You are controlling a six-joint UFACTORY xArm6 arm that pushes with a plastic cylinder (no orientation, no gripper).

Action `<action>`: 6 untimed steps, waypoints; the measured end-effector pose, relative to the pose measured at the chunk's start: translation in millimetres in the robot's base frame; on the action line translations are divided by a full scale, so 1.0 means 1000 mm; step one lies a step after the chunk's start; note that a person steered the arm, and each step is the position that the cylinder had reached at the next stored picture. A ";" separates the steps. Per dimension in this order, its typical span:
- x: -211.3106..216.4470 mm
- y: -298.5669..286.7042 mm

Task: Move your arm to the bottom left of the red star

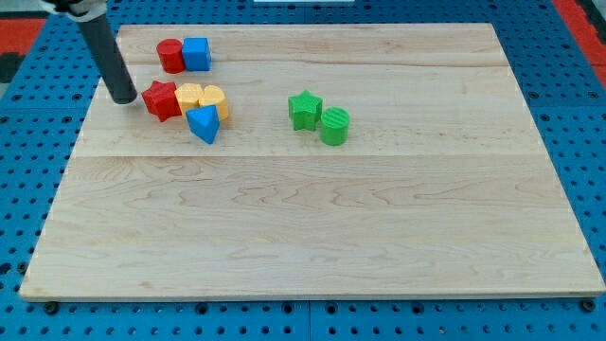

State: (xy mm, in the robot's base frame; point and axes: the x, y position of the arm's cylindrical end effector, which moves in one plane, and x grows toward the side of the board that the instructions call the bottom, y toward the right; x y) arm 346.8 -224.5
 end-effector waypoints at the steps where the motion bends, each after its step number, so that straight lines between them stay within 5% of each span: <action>1: 0.010 0.088; 3: 0.022 0.119; 4: 0.034 0.187; 6: 0.065 0.095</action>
